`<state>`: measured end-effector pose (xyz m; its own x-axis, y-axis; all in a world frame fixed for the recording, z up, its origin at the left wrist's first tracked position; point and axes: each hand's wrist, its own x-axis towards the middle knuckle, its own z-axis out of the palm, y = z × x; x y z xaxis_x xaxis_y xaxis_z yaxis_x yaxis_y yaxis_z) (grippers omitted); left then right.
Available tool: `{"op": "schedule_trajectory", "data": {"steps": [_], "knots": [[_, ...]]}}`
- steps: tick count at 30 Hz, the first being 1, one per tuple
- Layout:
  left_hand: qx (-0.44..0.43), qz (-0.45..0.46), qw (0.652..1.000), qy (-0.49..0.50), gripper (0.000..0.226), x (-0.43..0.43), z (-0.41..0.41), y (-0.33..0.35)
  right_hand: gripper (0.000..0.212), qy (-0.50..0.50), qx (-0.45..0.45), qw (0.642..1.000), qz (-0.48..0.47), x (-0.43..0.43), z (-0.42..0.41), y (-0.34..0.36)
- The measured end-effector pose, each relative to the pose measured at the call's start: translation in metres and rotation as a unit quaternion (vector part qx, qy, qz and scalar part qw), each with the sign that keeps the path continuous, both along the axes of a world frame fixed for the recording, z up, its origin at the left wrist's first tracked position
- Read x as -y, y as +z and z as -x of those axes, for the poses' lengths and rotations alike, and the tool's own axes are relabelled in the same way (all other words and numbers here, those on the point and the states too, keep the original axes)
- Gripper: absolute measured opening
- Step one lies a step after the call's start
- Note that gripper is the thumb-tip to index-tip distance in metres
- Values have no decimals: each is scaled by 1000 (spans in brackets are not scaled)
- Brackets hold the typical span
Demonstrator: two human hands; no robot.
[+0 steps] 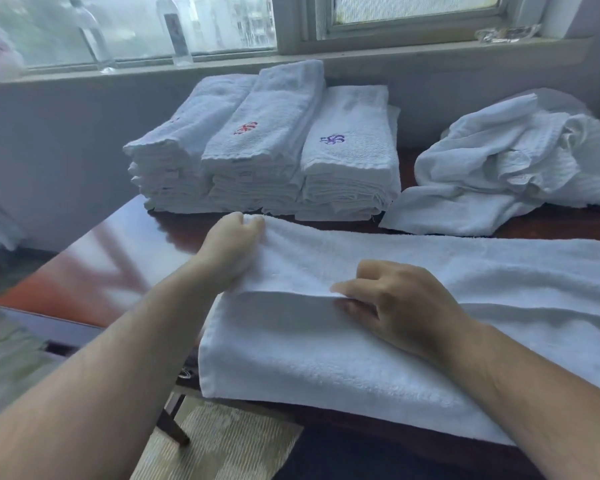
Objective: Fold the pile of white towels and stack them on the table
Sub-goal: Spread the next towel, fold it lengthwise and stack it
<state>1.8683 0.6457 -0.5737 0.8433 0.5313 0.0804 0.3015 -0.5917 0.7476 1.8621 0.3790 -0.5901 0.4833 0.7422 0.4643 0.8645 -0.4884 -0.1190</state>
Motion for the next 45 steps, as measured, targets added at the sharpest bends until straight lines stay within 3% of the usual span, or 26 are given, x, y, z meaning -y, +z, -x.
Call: {"op": "schedule_trajectory", "data": {"steps": [3, 6, 12, 14, 17, 20, 23, 27, 29, 31, 33, 35, 37, 41, 45], "knots": [[-3, -40, 999, -10, 32, -2, -2, -1, 18, 9, 9, 999, 33, -5, 1, 2], [-2, -2, 1000, -23, 30, -7, -6, 1, 38, -38, -4, 995, 87, -12, 0, 5], [-28, -91, 995, 41, 28, -15, -18, -1, 33, -100, 3, 989, 108, -21, 3, 10], [26, -62, 996, 58, 24, -13, -20, -4, 22, -100, 27, 990, 99, -23, 6, 7], [134, -30, 989, 55, 28, -11, -22, -4, 15, -130, 42, 991, 12, -21, 5, 9], [76, -45, 996, 9, 26, -11, -21, -6, 25, -121, -4, 992, 42, -18, 0, 5], [0, -73, 997, -19, 45, -15, -13, -12, 36, -61, -89, 990, 87, -11, -1, 3], [6, -132, 991, -15, 54, -15, -1, -13, 50, -45, -187, 981, 35, -2, -7, 11], [33, -189, 981, -34, 46, -5, 5, -11, 46, -62, -153, 986, 3, 0, -12, 14], [42, -250, 960, -119, 39, 10, 12, -9, 45, -115, -121, 986, -2, -1, -18, 14], [-25, -272, 935, -225, 52, 21, 15, -12, 59, -180, -155, 969, 63, -1, -23, 9], [-131, -297, 907, -270, 67, 23, 15, -22, 75, -213, -216, 940, 153, 0, -27, -1], [-177, -314, 898, -253, 76, 19, 13, -30, 80, -217, -220, 931, 194, 3, -27, -10], [-168, -300, 909, -236, 88, 13, 10, -36, 81, -220, -208, 938, 171, 5, -29, -16], [-124, -322, 911, -225, 76, 16, 12, -37, 70, -208, -185, 954, 108, 5, -28, -15]]}}
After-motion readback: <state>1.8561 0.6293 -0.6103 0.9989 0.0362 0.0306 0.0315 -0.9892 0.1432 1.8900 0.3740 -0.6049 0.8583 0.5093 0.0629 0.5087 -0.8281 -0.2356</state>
